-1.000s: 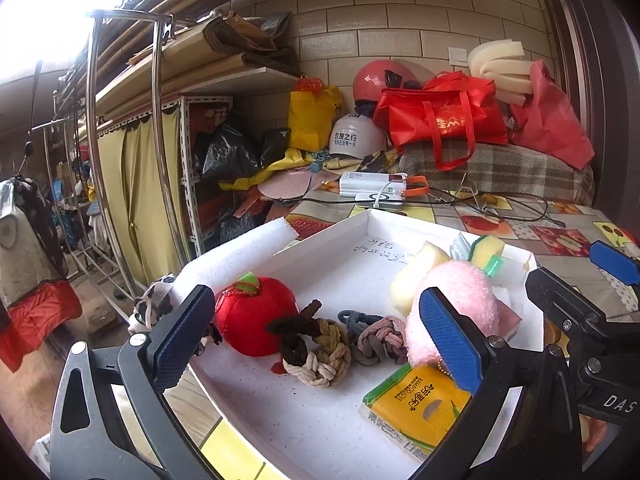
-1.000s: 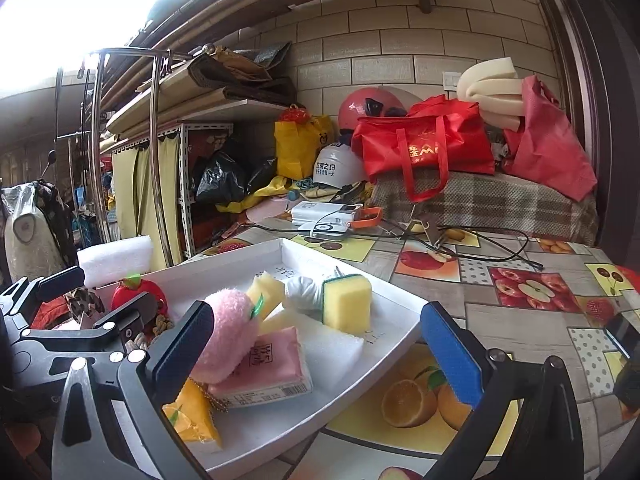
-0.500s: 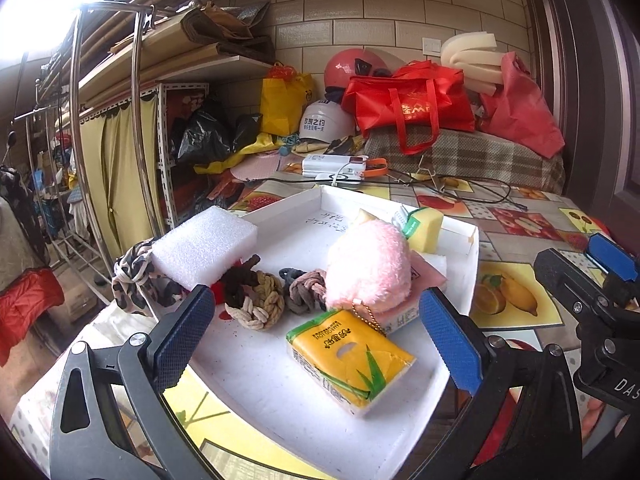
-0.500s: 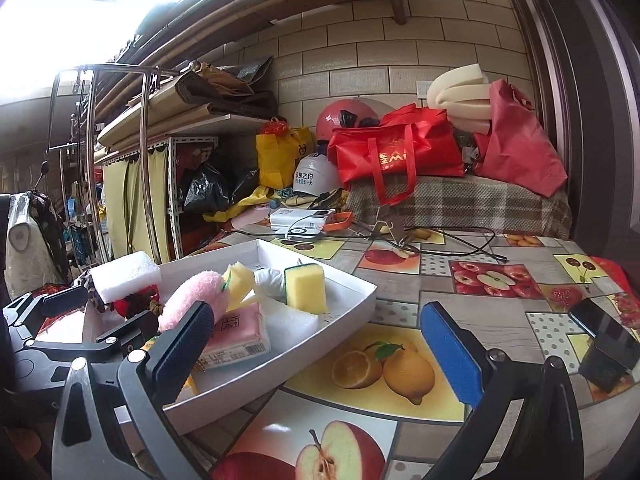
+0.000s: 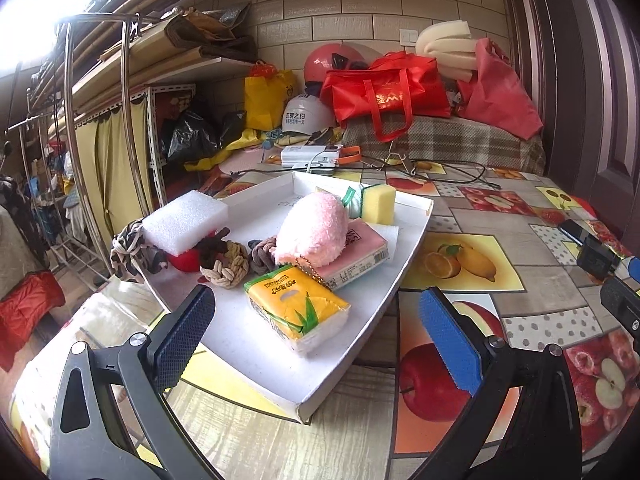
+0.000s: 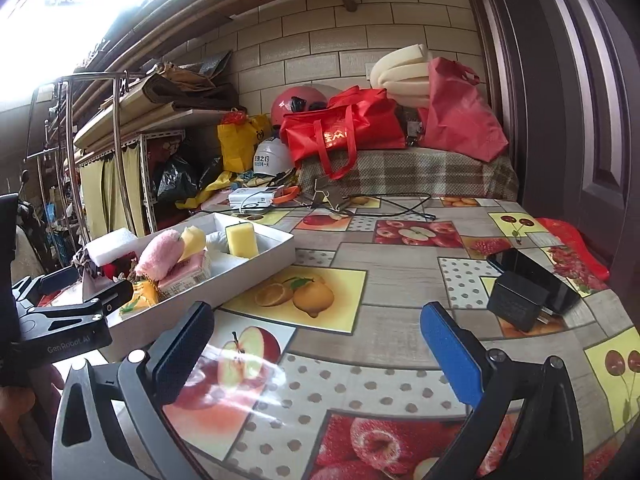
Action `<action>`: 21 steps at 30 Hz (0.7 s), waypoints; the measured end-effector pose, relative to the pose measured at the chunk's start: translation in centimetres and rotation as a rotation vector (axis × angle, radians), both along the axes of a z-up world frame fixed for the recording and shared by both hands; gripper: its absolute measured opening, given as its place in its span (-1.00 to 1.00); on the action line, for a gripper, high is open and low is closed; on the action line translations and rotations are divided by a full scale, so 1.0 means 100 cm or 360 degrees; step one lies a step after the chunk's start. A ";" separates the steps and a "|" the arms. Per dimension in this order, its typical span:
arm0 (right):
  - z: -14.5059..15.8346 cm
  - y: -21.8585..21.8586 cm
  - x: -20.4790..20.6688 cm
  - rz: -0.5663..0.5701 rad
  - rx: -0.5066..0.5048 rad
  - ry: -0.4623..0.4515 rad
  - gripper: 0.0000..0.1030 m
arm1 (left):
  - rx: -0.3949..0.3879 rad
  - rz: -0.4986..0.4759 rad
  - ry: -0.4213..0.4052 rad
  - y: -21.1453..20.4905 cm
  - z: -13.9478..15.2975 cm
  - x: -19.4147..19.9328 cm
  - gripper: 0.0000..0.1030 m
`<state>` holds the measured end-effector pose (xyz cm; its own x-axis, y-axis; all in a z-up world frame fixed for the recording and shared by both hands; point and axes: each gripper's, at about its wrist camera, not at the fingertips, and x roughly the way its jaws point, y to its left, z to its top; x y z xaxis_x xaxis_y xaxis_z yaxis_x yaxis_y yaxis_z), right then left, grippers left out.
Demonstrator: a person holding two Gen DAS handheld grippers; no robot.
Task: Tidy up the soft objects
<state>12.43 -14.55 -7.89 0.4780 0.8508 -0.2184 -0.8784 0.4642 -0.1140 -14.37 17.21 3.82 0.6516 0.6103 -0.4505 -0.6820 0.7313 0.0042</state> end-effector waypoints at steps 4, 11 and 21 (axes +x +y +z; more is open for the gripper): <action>0.003 -0.024 0.002 -0.0089 -0.0009 -0.0038 1.00 | -0.0097 0.0047 -0.0005 -0.003 -0.002 -0.004 1.00; 0.002 -0.047 0.018 -0.0195 -0.0002 0.0067 1.00 | -0.0059 0.0000 -0.0009 -0.017 0.000 -0.002 1.00; -0.005 -0.041 0.025 -0.0199 -0.0101 0.0117 1.00 | 0.0022 0.0173 0.0125 -0.019 -0.005 0.009 1.00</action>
<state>14.91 -18.62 -8.34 0.5602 0.7689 -0.3083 -0.8211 0.5646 -0.0838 -13.51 15.30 3.29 0.5444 0.6821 -0.4883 -0.7545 0.6525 0.0702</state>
